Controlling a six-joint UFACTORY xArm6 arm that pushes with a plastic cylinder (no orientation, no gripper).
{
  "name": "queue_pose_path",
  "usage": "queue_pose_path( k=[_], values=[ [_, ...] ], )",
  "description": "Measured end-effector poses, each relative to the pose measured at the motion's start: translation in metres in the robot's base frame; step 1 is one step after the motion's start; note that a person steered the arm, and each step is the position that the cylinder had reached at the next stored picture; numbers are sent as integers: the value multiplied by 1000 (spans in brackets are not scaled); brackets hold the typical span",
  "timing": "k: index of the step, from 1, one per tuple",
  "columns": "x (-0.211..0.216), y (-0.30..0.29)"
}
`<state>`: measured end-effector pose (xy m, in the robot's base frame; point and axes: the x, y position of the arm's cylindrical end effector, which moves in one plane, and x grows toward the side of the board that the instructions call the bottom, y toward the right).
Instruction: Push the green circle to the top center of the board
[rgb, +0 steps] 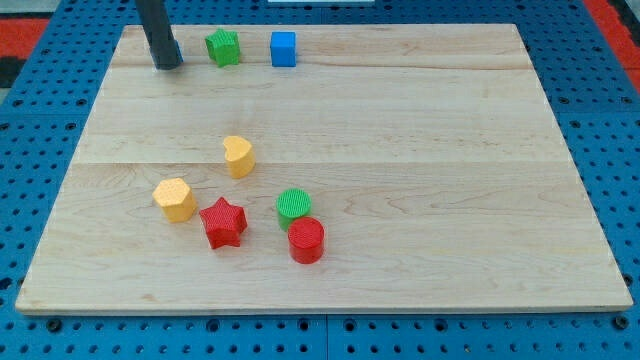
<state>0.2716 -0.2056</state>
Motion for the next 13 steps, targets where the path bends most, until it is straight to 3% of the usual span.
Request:
queue_pose_path(
  k=[1, 7, 8, 9, 10, 13],
  values=[
    [5, 0],
    [272, -45],
    [311, 2],
    [314, 71],
    [308, 101],
    [273, 153]
  ],
)
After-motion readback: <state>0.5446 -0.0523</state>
